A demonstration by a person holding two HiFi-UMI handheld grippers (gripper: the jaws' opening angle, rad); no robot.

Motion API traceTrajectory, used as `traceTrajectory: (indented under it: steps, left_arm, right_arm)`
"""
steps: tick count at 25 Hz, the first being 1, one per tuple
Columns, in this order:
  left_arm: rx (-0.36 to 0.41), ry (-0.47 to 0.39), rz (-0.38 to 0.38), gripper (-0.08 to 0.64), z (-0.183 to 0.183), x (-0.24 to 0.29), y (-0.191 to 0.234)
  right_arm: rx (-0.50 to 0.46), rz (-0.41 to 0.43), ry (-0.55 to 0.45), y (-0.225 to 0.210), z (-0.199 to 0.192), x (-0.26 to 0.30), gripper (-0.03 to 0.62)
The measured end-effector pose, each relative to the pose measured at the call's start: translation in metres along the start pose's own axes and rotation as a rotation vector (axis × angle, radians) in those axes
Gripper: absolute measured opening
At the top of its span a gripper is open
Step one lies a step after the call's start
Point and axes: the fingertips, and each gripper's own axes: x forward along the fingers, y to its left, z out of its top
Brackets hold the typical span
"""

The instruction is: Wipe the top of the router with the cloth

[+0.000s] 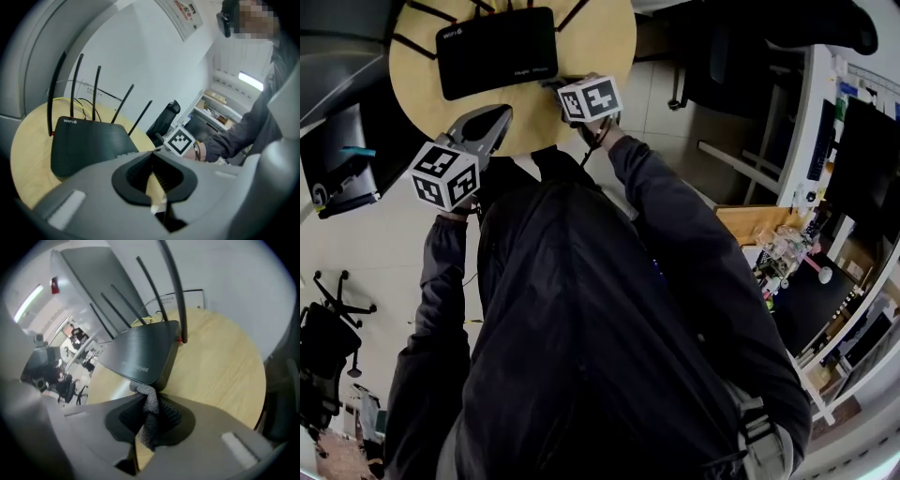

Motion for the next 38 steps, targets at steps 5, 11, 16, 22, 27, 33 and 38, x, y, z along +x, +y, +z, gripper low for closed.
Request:
traceTrajectory:
  steps: [5,11,16,22,27,33,38]
  left_arm:
    - [-0.009,-0.003,-0.01,0.0,0.0,0.018,-0.012]
    - [-0.018,-0.029,0.016,0.0,0.009,0.028,-0.015]
    - [-0.032,-0.064,0.065,0.0,0.019,0.021,-0.006]
    - [-0.062,-0.093,0.115,0.0,0.018,0.01,0.003]
    - [-0.079,-0.096,0.114,0.0,0.011,0.007,0.001]
    - [-0.077,-0.074,0.087,0.0,0.005,0.003,-0.001]
    - [-0.058,-0.049,0.072,0.0,0.002,-0.008,0.001]
  right_arm:
    - [-0.287,-0.076,0.04,-0.039,0.016,-0.015,0.031]
    - [-0.303,-0.06,0.023,-0.073,0.063,-0.019,0.031]
    - [-0.612,-0.062,0.095,-0.071,0.076,0.001,0.031]
    - [-0.933,0.003,0.159,-0.046,0.076,0.019,0.031]
    - [-1.081,0.052,0.169,-0.032,0.055,0.009,0.031]
    - [-1.079,0.059,0.162,-0.014,0.02,0.001,0.031]
    - [-0.974,0.029,0.142,-0.005,0.005,-0.004,0.031]
